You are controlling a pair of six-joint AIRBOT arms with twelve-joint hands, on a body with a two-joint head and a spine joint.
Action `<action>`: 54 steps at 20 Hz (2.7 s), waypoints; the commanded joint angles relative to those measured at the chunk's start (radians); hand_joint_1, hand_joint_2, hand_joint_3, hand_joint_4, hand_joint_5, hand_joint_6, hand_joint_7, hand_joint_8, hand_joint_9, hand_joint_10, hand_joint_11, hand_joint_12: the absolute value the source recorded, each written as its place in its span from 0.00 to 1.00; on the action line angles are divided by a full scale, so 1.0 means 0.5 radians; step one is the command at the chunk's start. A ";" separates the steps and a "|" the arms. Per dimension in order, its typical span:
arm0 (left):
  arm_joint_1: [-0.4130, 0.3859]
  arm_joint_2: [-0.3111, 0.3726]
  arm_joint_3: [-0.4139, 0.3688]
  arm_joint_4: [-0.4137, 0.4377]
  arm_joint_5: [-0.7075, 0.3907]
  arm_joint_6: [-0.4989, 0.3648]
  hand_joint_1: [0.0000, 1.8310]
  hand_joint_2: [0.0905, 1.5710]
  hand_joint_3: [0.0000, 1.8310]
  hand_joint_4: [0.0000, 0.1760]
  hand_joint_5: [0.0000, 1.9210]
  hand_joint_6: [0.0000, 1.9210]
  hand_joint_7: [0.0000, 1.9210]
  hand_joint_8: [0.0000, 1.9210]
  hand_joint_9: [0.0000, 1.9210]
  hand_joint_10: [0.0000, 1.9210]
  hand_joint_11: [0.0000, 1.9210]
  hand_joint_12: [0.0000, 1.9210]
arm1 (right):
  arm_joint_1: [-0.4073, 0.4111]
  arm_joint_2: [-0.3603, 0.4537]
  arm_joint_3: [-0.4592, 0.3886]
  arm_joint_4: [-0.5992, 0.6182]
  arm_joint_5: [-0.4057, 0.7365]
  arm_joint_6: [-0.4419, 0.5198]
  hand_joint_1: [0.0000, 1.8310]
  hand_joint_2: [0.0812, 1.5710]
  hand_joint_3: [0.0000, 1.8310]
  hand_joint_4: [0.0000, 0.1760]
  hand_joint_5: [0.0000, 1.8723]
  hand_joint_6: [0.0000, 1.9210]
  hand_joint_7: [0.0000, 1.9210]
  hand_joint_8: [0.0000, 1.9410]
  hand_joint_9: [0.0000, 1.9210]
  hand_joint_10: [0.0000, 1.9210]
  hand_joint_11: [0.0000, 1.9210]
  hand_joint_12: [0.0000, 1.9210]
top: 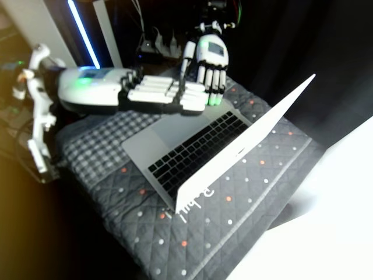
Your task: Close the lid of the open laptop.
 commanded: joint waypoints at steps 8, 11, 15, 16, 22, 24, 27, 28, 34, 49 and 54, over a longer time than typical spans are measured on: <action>0.006 -0.053 0.022 0.008 -0.034 -0.036 0.09 0.94 0.00 0.29 0.08 0.00 0.11 0.00 0.04 0.11 0.00 0.45 | 0.060 -0.076 0.031 0.240 0.435 -0.347 0.16 0.95 0.00 0.53 0.00 0.00 0.00 0.00 0.00 0.00 0.00 0.00; 0.010 -0.037 0.007 0.008 -0.069 -0.064 0.11 0.94 0.00 0.23 0.09 0.01 0.13 0.01 0.07 0.10 0.00 0.29 | 0.111 -0.155 0.119 0.428 0.267 -0.322 0.21 0.95 0.00 0.53 0.00 0.00 0.00 0.00 0.00 0.00 0.00 0.00; 0.031 -0.035 -0.001 0.008 -0.088 -0.074 0.05 0.95 0.00 0.20 0.09 0.00 0.12 0.00 0.06 0.09 0.00 0.26 | 0.243 -0.192 0.149 0.234 0.193 -0.180 0.09 0.84 0.00 0.40 0.00 0.00 0.00 0.00 0.00 0.00 0.00 0.00; 0.031 -0.035 0.000 0.008 -0.087 -0.074 0.06 0.95 0.00 0.20 0.10 0.00 0.13 0.01 0.08 0.09 0.00 0.31 | 0.258 -0.192 0.143 0.218 0.204 -0.179 0.14 0.82 0.00 0.22 0.00 0.00 0.00 0.00 0.00 0.00 0.00 0.00; 0.029 -0.058 0.015 0.009 -0.082 -0.075 0.09 0.94 0.00 0.15 0.12 0.01 0.16 0.01 0.10 0.08 0.00 0.27 | 0.435 -0.223 0.206 0.256 0.155 -0.270 0.19 0.87 0.00 0.00 0.00 0.00 0.00 0.00 0.00 0.00 0.01 0.01; 0.030 -0.058 0.014 0.009 -0.089 -0.084 0.06 0.94 0.00 0.21 0.11 0.00 0.15 0.00 0.10 0.07 0.00 0.23 | 0.506 -0.250 0.252 0.305 0.069 -0.270 0.21 0.88 0.00 0.00 0.00 0.00 0.00 0.00 0.00 0.00 0.00 0.04; 0.029 -0.067 0.017 0.010 -0.088 -0.085 0.09 0.94 0.00 0.12 0.12 0.01 0.16 0.00 0.11 0.06 0.00 0.27 | 0.572 -0.287 0.333 0.410 -0.050 -0.274 0.30 0.91 0.00 0.00 0.00 0.00 0.00 0.00 0.00 0.00 0.00 0.00; 0.029 -0.070 0.019 0.010 -0.089 -0.087 0.07 0.94 0.00 0.13 0.12 0.00 0.16 0.00 0.11 0.05 0.00 0.26 | 0.605 -0.310 0.378 0.456 -0.132 -0.276 0.26 0.91 0.00 0.02 0.00 0.00 0.00 0.00 0.00 0.00 0.00 0.00; 0.029 -0.076 0.019 0.009 -0.098 -0.096 0.10 0.94 0.00 0.10 0.11 0.01 0.15 0.00 0.11 0.04 0.00 0.35 | 0.638 -0.380 0.511 0.582 -0.384 -0.279 0.24 0.88 0.00 0.00 0.00 0.00 0.00 0.00 0.00 0.00 0.00 0.00; 0.054 -0.038 0.001 -0.065 -0.163 -0.103 0.09 0.94 0.00 0.23 0.10 0.00 0.14 0.01 0.11 0.02 0.00 0.34 | 0.619 -0.218 0.401 -0.385 -0.510 0.842 0.25 0.78 0.00 0.00 0.02 0.73 0.11 0.80 0.17 0.89 0.17 1.00; 0.085 -0.003 -0.014 -0.111 -0.204 -0.101 0.19 0.92 0.00 0.14 0.11 0.01 0.14 0.01 0.10 0.02 0.00 0.33 | 0.432 -0.132 0.314 -0.905 -0.242 1.424 0.31 0.81 0.01 0.00 0.04 0.86 0.15 0.86 0.21 0.93 0.12 1.00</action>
